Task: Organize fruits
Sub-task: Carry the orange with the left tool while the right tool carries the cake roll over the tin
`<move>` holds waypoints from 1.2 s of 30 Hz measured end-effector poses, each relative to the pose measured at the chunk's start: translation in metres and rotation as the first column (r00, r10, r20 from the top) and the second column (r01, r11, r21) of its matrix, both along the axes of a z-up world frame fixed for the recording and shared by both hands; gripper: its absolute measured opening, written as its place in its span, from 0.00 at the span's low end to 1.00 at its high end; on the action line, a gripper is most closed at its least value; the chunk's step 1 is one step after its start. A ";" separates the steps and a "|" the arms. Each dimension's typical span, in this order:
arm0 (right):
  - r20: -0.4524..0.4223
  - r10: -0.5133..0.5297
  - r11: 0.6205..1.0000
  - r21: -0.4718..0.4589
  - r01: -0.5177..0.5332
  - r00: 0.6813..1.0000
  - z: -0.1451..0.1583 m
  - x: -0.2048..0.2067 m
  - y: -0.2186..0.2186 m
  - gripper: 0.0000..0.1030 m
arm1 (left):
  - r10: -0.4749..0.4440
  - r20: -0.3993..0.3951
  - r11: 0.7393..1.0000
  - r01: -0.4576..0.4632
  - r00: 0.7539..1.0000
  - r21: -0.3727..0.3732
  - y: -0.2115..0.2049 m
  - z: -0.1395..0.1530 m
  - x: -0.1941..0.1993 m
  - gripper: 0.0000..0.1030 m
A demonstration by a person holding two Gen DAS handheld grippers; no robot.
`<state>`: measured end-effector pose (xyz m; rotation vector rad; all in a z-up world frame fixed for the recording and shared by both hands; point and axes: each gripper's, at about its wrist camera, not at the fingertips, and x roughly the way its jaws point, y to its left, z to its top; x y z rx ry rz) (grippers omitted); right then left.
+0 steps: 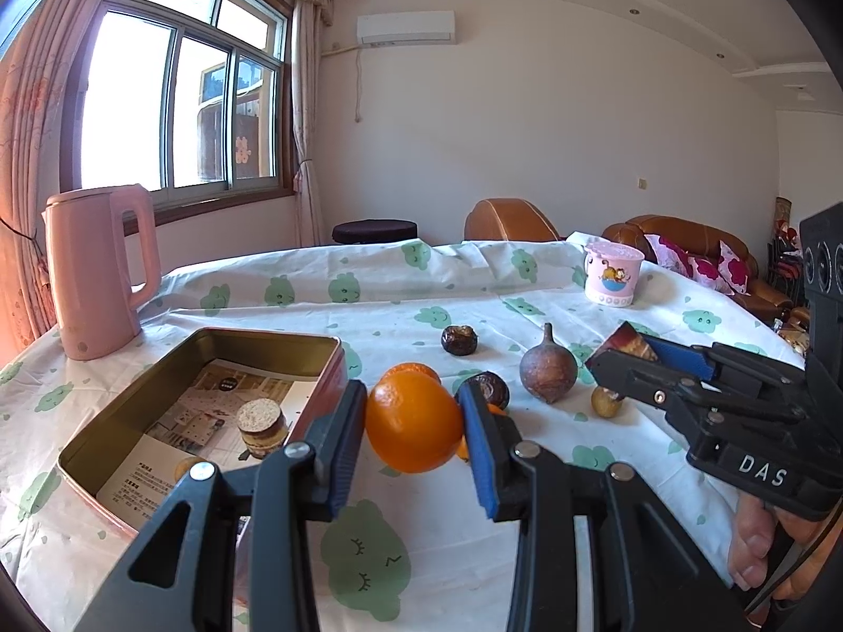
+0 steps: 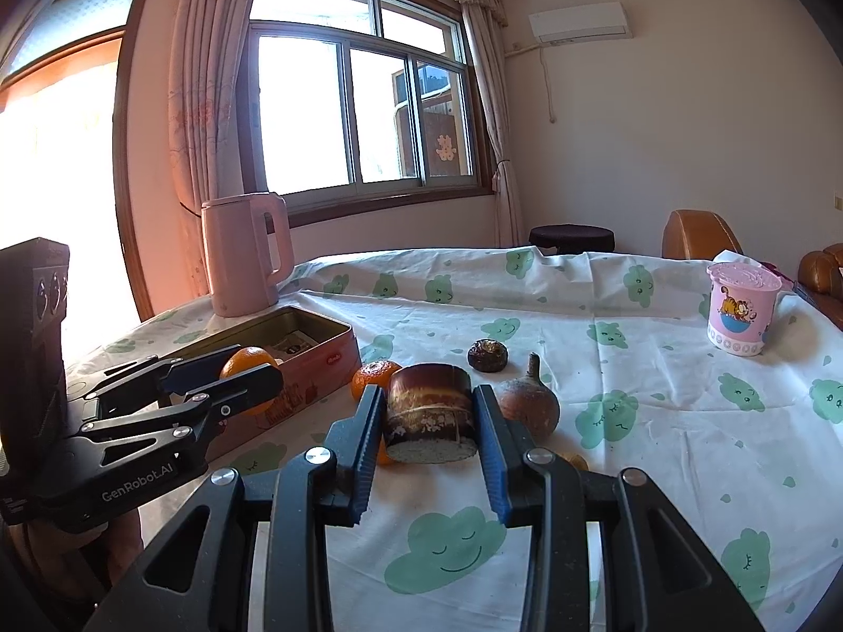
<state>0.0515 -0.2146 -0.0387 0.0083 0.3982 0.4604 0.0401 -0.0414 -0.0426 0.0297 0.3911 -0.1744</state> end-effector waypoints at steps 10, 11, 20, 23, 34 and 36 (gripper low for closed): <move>0.027 0.004 1.000 0.007 -0.004 1.000 0.002 -0.004 -0.001 0.35 | 0.003 0.033 1.000 -0.003 0.999 0.015 -0.003 0.002 -0.005 0.37; 0.029 0.004 1.000 0.008 -0.005 1.000 0.002 -0.004 -0.001 0.35 | 0.003 0.034 1.000 -0.003 0.999 0.014 -0.003 0.002 -0.005 0.37; 0.056 0.006 1.000 0.013 -0.006 0.998 0.003 -0.011 -0.001 0.35 | 0.009 0.066 1.000 -0.010 0.998 0.014 -0.003 0.004 -0.010 0.37; 0.066 0.007 1.000 0.015 -0.008 0.998 0.004 -0.013 -0.001 0.35 | 0.010 0.077 1.000 -0.011 0.997 0.019 -0.004 0.004 -0.011 0.37; 0.119 0.015 1.000 0.023 -0.018 0.993 0.006 -0.022 -0.002 0.35 | 0.024 0.122 0.999 -0.029 0.992 0.044 -0.005 0.007 -0.019 0.37; 0.128 0.011 1.000 0.024 -0.014 0.992 0.006 -0.023 -0.002 0.35 | 0.031 0.133 0.998 -0.037 0.991 0.041 -0.003 0.008 -0.020 0.37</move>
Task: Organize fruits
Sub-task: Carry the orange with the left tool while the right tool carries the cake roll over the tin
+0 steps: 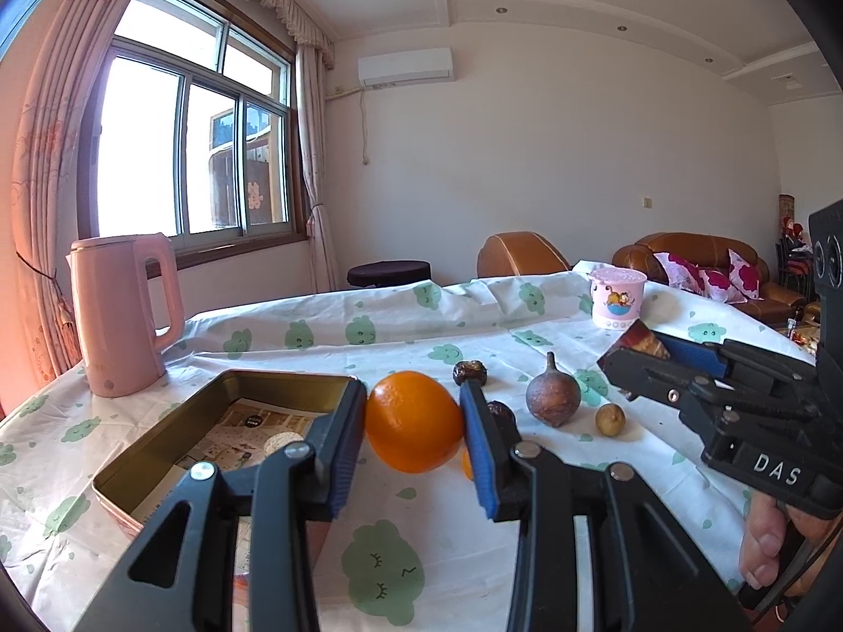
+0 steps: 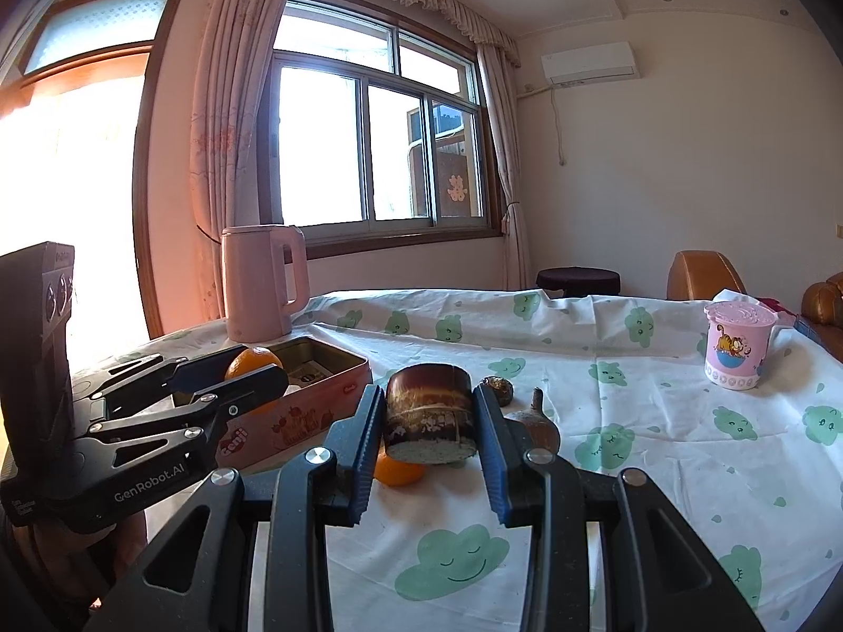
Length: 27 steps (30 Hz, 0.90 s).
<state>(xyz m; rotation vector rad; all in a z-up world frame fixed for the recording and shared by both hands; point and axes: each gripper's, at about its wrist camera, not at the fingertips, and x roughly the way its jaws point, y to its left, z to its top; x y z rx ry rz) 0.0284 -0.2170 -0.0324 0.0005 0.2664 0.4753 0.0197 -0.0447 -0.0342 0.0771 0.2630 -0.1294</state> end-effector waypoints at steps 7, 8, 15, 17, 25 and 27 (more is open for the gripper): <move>0.008 -0.018 0.999 -0.038 0.019 1.000 0.001 -0.001 0.006 0.35 | 0.019 0.005 1.000 -0.019 1.000 -0.013 0.010 0.004 -0.002 0.37; 0.007 -0.019 0.999 -0.042 0.020 1.000 0.002 0.000 0.007 0.35 | 0.022 0.003 1.000 -0.022 1.000 -0.017 0.012 0.004 -0.002 0.37; 0.018 0.003 0.998 -0.061 -0.001 1.000 0.015 0.000 0.018 0.35 | 0.045 -0.006 0.998 -0.046 0.999 -0.042 0.028 0.006 -0.001 0.37; 0.019 0.015 0.998 -0.065 -0.013 1.000 0.019 0.001 0.023 0.35 | 0.051 -0.008 0.998 -0.052 0.999 -0.045 0.031 0.007 -0.002 0.37; 0.026 0.068 0.994 -0.093 -0.065 0.997 0.033 0.006 0.049 0.35 | 0.085 -0.013 0.995 -0.085 0.996 -0.057 0.052 0.011 0.001 0.37; 0.026 0.079 0.992 -0.099 -0.076 0.997 0.036 0.010 0.056 0.35 | 0.096 -0.014 0.994 -0.096 0.995 -0.059 0.059 0.013 0.003 0.37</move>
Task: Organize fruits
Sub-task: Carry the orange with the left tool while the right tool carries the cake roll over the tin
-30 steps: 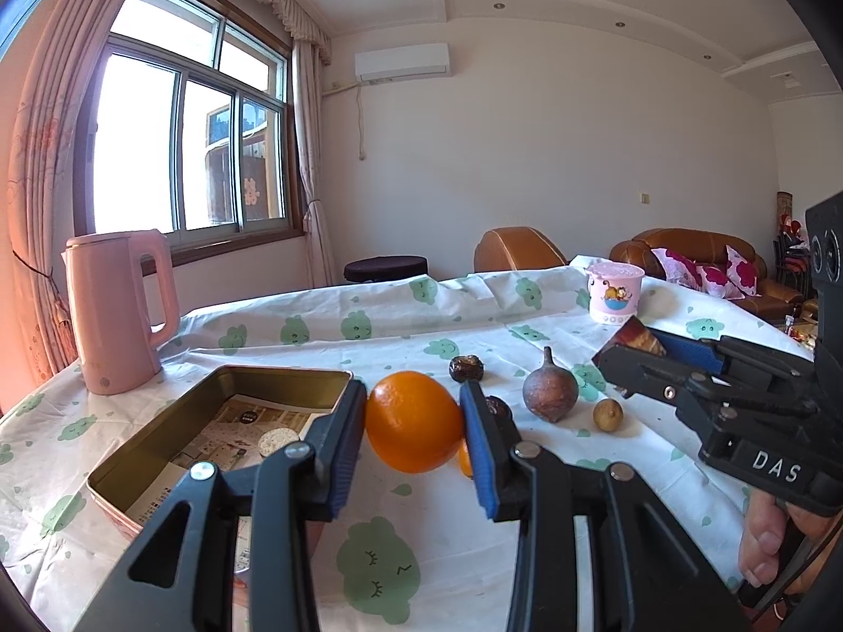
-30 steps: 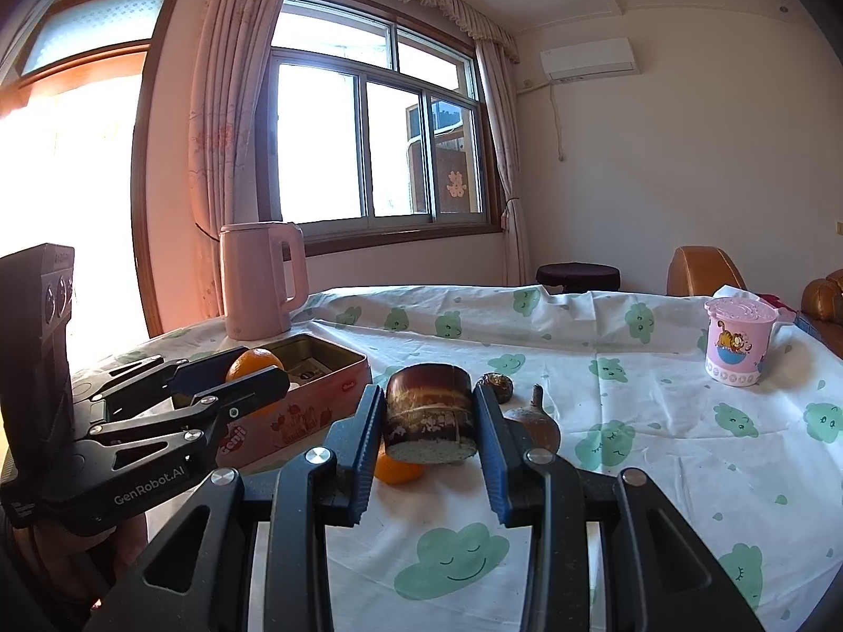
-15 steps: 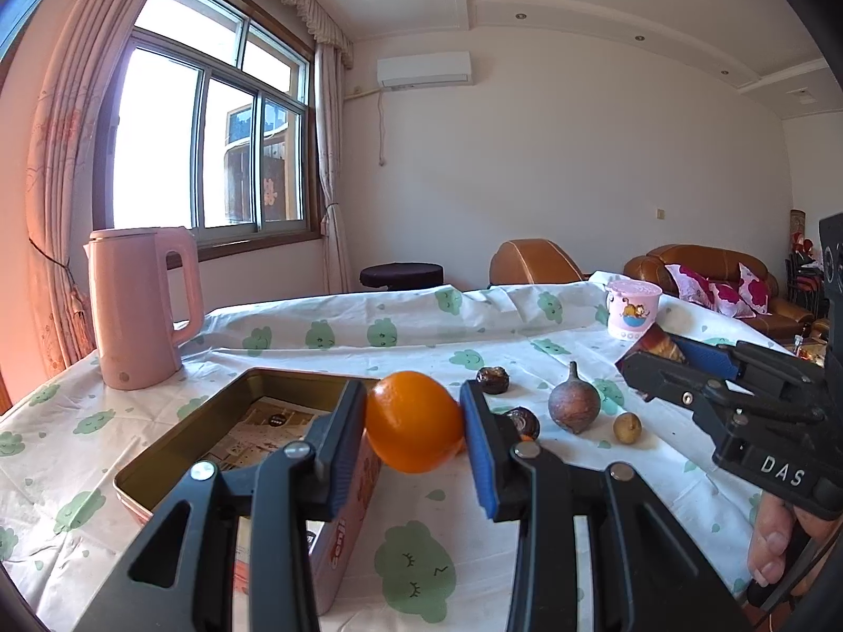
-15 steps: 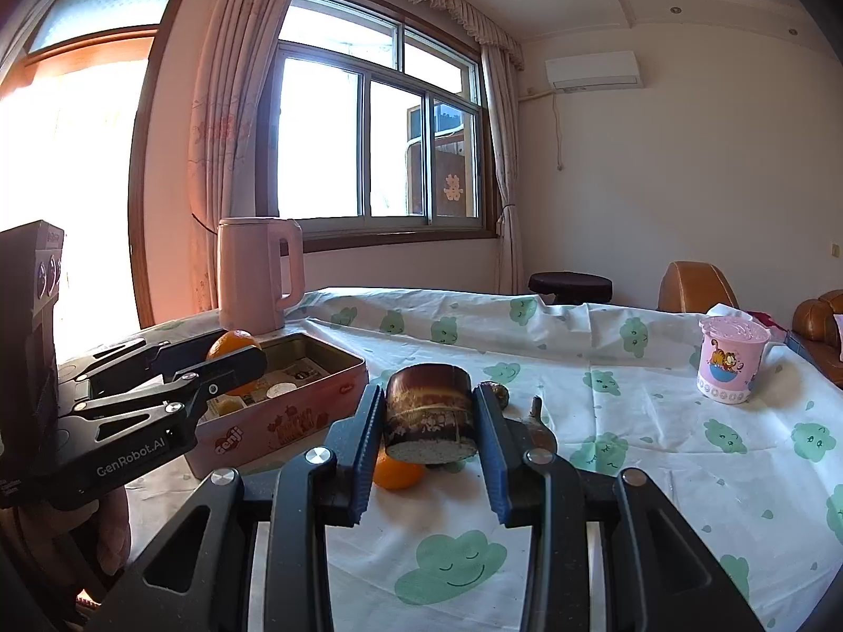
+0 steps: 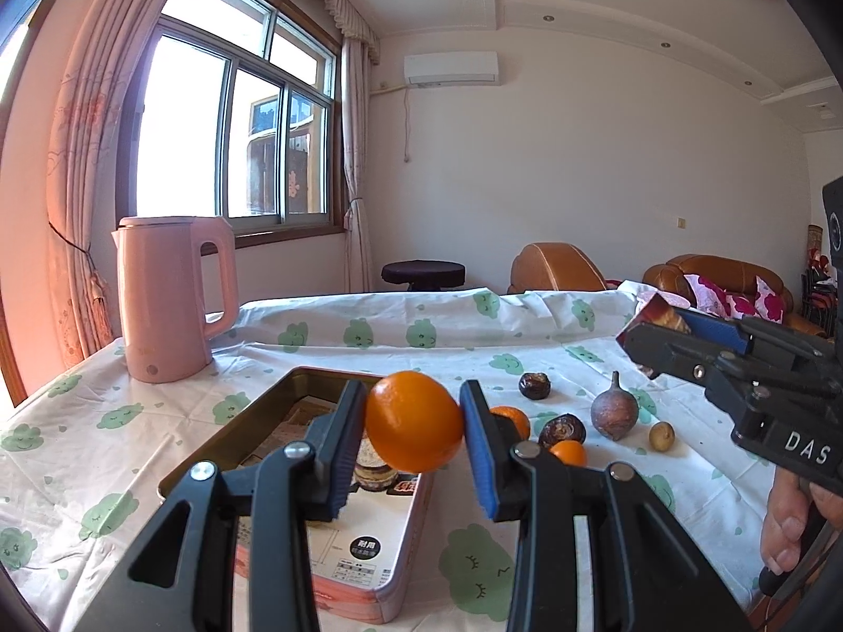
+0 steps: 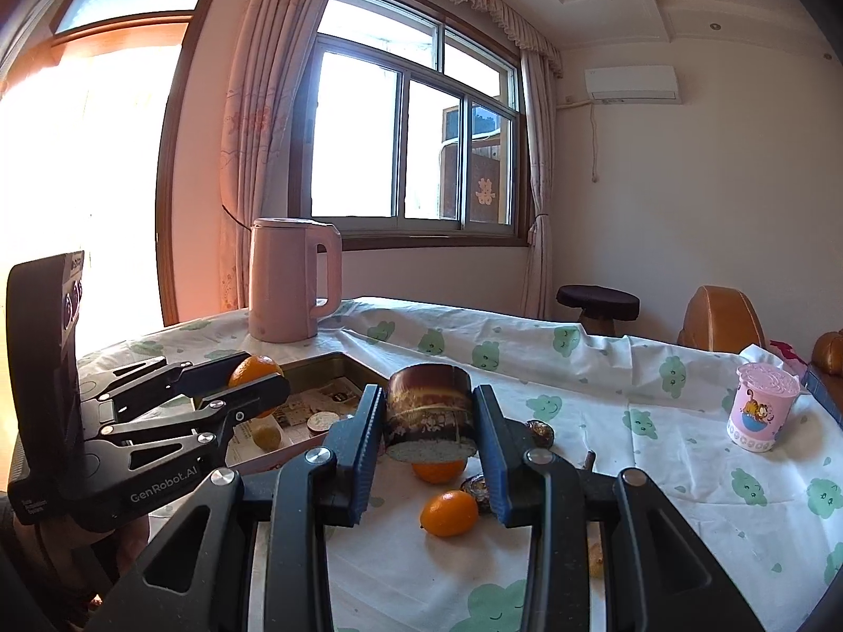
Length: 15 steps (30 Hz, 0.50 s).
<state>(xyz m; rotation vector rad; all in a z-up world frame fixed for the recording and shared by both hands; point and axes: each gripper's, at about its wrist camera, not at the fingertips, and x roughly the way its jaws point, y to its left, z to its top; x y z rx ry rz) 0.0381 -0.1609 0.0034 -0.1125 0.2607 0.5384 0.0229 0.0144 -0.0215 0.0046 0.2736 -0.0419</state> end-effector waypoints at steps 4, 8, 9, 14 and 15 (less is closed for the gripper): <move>-0.010 0.026 1.000 -0.007 -0.026 1.000 0.005 0.009 0.015 0.35 | 0.030 -0.008 1.000 -0.030 1.000 -0.001 0.017 0.003 0.006 0.37; -0.020 0.052 0.998 -0.024 -0.052 0.998 0.007 0.019 0.033 0.35 | 0.046 -0.034 0.999 -0.047 0.998 -0.014 0.035 0.007 0.015 0.37; -0.024 0.059 0.998 -0.028 -0.059 0.998 0.007 0.021 0.038 0.35 | 0.051 -0.041 0.999 -0.051 0.998 -0.016 0.040 0.008 0.018 0.37; -0.053 0.088 0.995 -0.041 -0.091 0.995 0.004 0.035 0.063 0.35 | 0.079 -0.091 0.996 -0.081 0.993 -0.026 0.065 0.005 0.035 0.37; -0.059 0.095 0.994 -0.042 -0.098 0.994 0.003 0.037 0.068 0.35 | 0.085 -0.103 0.996 -0.089 0.991 -0.029 0.070 0.004 0.039 0.37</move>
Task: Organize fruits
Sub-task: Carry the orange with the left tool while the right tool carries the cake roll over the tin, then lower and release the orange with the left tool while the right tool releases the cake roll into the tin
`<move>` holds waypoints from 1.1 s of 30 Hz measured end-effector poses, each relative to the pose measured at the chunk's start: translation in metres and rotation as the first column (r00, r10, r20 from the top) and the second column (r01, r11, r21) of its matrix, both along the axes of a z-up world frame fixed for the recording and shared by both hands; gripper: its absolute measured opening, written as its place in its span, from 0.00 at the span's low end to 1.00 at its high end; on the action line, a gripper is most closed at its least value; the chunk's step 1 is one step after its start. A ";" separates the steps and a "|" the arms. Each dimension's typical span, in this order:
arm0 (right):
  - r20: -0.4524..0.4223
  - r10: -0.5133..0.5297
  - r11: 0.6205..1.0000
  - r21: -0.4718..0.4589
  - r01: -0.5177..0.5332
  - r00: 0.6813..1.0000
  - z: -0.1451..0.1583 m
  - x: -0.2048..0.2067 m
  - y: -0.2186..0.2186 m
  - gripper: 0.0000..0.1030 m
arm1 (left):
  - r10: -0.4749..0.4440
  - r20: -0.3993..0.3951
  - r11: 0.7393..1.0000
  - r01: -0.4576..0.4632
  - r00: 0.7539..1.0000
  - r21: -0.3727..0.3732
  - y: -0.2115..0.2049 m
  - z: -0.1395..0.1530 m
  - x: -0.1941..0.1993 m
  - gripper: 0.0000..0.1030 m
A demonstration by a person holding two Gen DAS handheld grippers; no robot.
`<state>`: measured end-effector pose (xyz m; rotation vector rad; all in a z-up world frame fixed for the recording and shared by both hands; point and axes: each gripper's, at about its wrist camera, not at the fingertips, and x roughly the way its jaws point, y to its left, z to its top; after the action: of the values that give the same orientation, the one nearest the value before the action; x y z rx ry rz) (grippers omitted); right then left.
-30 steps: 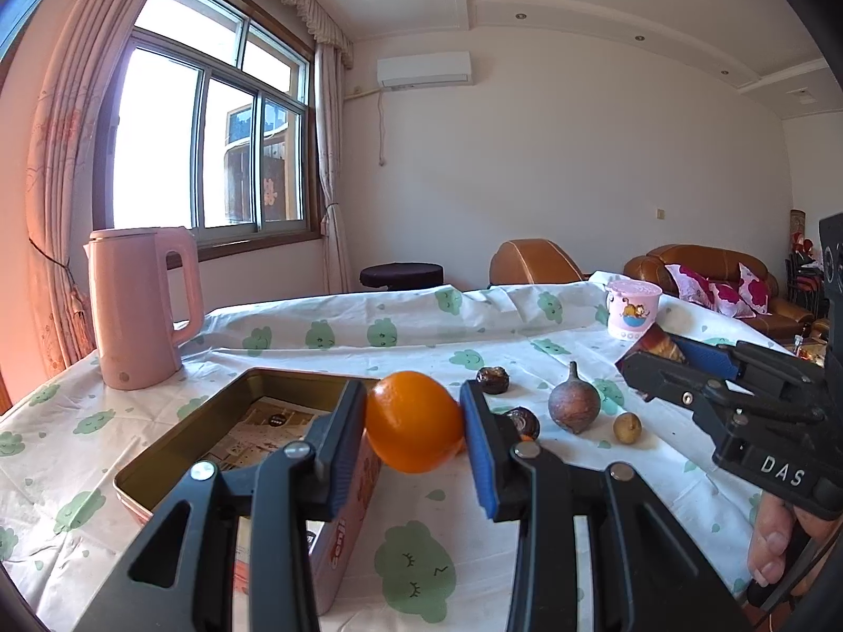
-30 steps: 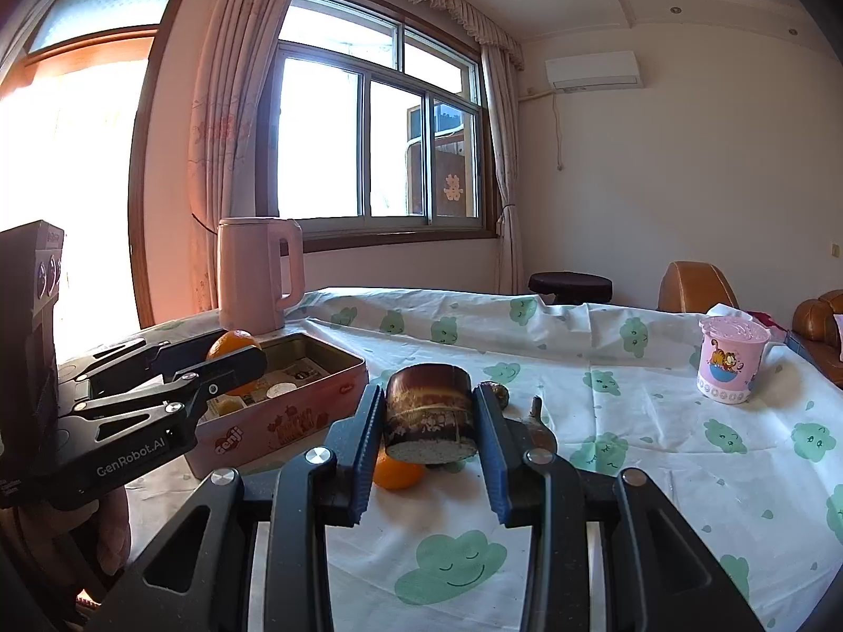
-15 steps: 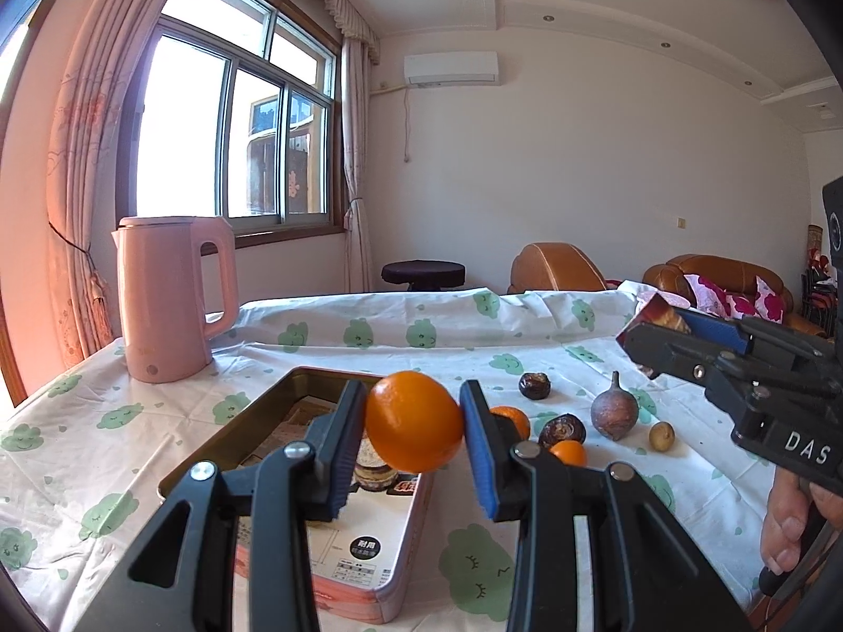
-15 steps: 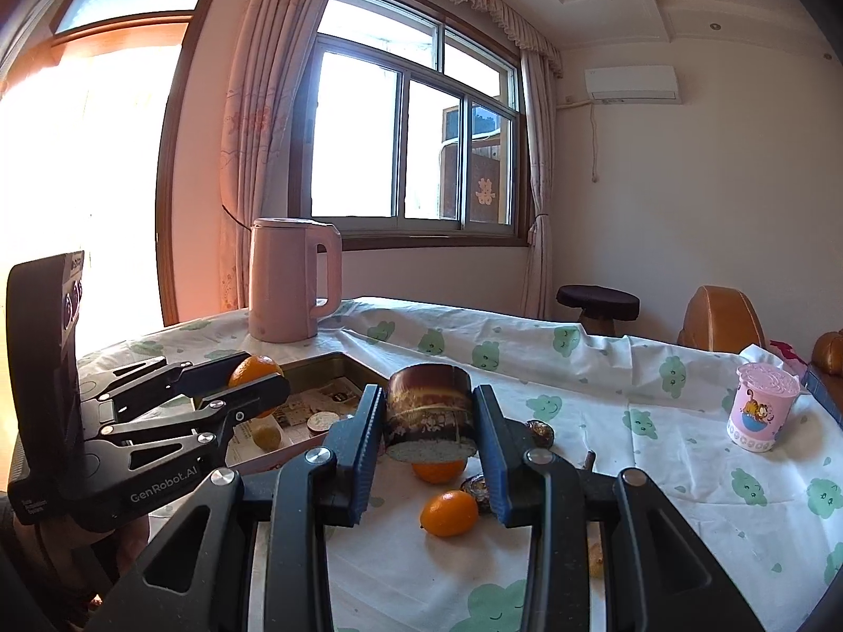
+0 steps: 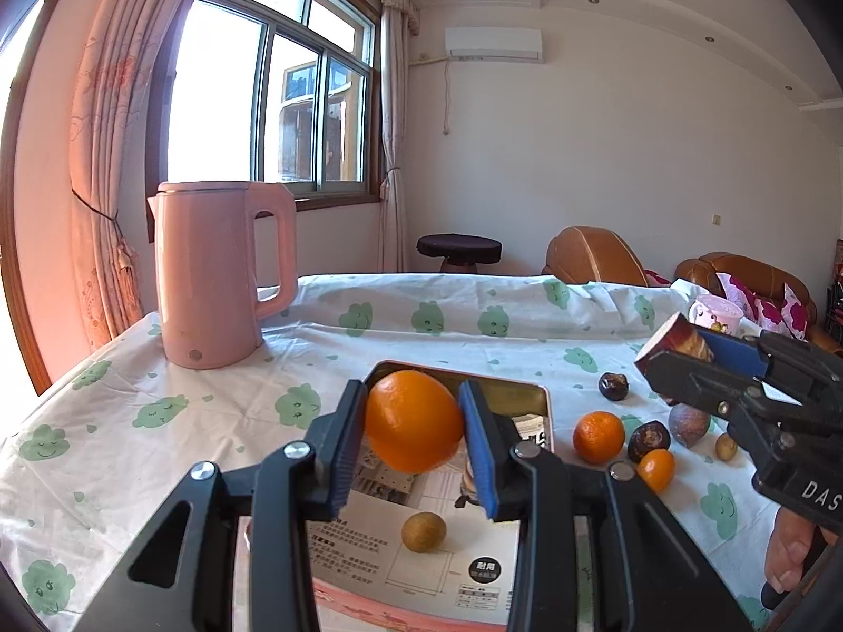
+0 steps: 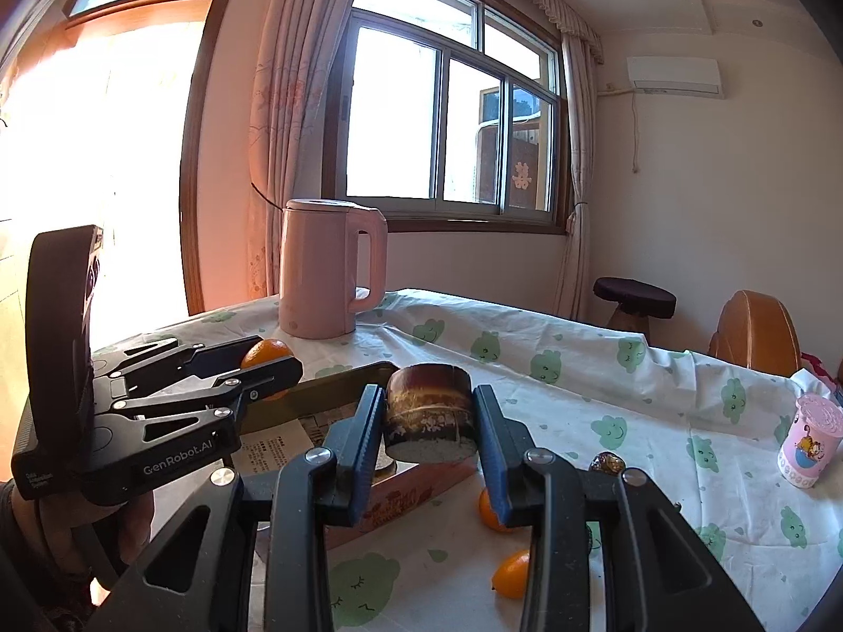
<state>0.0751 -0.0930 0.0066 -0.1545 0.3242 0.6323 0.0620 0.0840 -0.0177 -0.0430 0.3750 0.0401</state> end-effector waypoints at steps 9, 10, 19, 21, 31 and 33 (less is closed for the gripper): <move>-0.045 0.049 0.998 -0.039 -0.051 0.998 -0.014 0.012 0.043 0.35 | 0.030 -0.097 0.999 -0.033 0.995 -0.024 0.027 -0.012 0.025 0.37; -0.053 0.055 0.997 -0.045 -0.057 0.997 -0.017 0.012 0.048 0.35 | 0.029 -0.107 0.999 -0.032 0.994 -0.025 0.029 -0.013 0.028 0.37; -0.129 0.070 0.993 -0.090 -0.082 0.989 -0.044 0.021 0.074 0.35 | 0.022 -0.177 1.000 -0.025 0.984 -0.018 0.033 -0.025 0.041 0.37; -0.141 0.067 0.992 -0.095 -0.081 0.988 -0.047 0.022 0.075 0.35 | 0.019 -0.186 1.000 -0.022 0.982 -0.015 0.032 -0.027 0.043 0.37; -0.191 0.061 0.988 -0.127 -0.086 0.980 -0.053 0.029 0.081 0.36 | 0.004 -0.218 1.000 -0.004 0.976 -0.001 0.028 -0.030 0.050 0.37; -0.200 0.059 0.988 -0.130 -0.086 0.978 -0.054 0.030 0.081 0.36 | 0.002 -0.227 1.000 -0.003 0.974 -0.002 0.028 -0.031 0.051 0.37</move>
<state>0.1049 -0.0120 -0.0470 -0.2385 0.5552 0.6993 0.1133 0.1118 -0.0482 -0.0407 0.6038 0.0473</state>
